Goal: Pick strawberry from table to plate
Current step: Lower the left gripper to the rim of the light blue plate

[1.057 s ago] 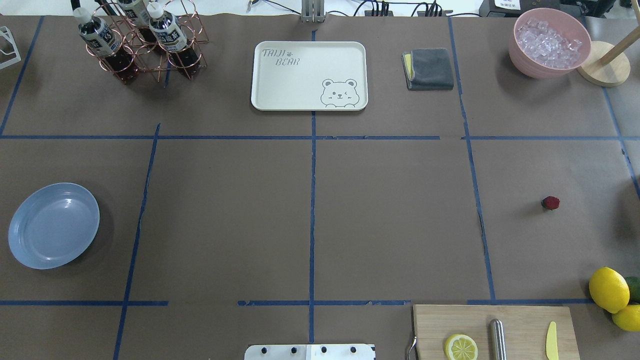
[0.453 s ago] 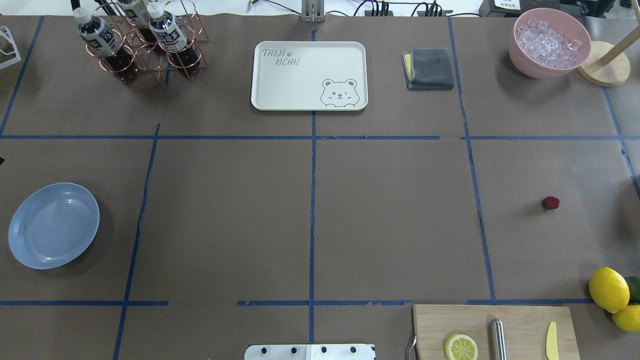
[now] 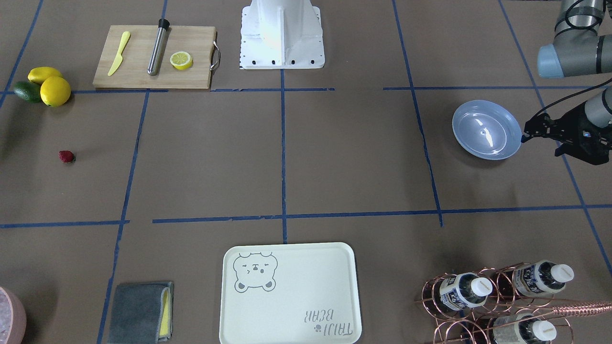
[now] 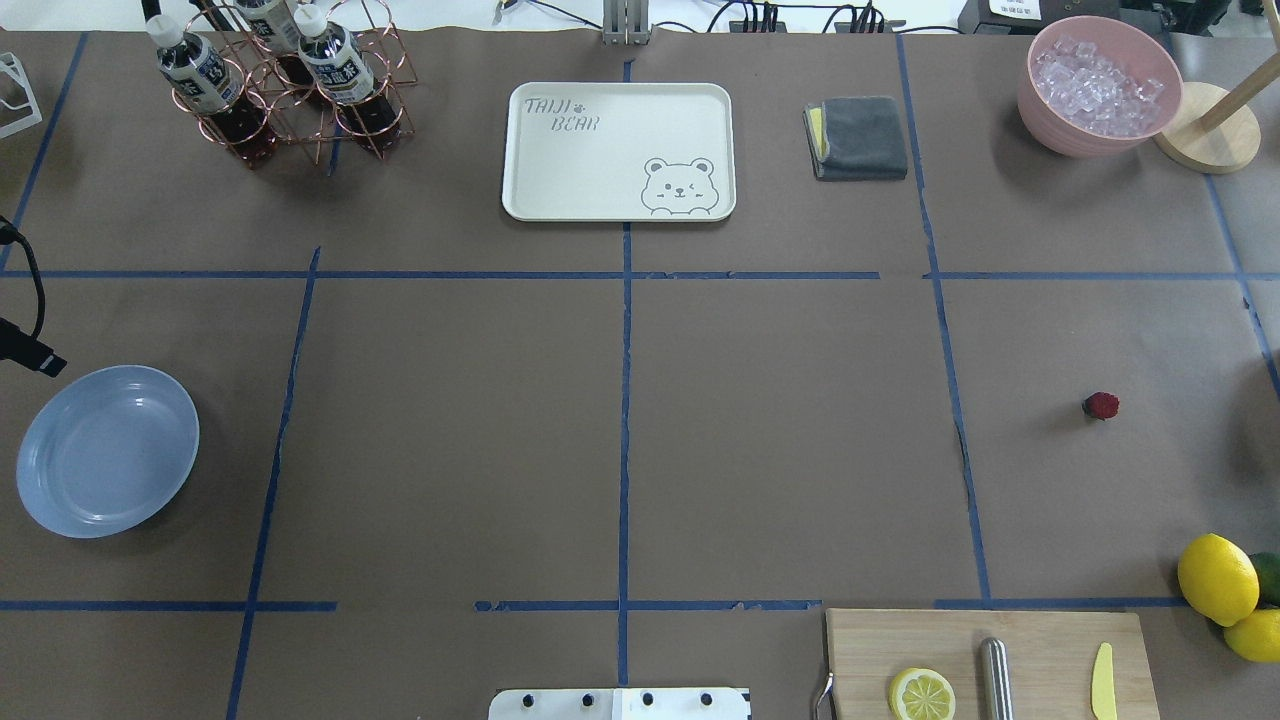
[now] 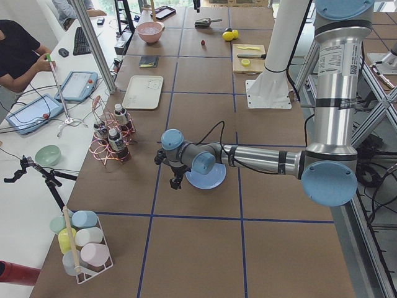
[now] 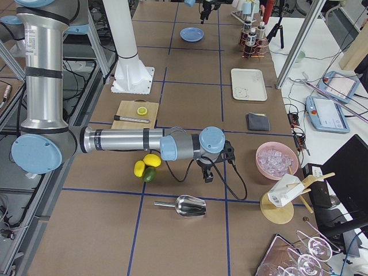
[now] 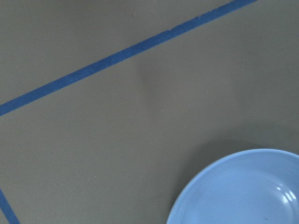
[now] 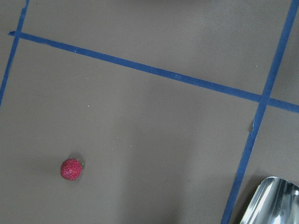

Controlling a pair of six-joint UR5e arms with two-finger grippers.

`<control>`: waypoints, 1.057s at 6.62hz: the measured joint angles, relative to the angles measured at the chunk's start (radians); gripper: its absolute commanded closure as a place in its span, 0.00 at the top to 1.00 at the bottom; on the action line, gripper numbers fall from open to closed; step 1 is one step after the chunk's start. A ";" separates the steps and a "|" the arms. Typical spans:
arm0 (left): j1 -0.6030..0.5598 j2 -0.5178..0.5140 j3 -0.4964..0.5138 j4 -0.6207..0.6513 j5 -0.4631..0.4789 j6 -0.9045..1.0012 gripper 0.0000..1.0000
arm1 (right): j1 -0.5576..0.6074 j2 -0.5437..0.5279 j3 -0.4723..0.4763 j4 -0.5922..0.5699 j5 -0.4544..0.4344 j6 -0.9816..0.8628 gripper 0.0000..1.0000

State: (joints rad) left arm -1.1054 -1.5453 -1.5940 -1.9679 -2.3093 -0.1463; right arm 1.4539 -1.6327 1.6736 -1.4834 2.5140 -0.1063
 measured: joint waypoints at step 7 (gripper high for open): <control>0.100 0.063 0.078 -0.213 0.011 -0.046 0.00 | -0.027 0.002 0.017 0.000 0.000 0.017 1.00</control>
State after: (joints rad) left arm -1.0057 -1.4821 -1.5165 -2.1805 -2.2983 -0.1923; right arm 1.4272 -1.6306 1.6902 -1.4832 2.5142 -0.0891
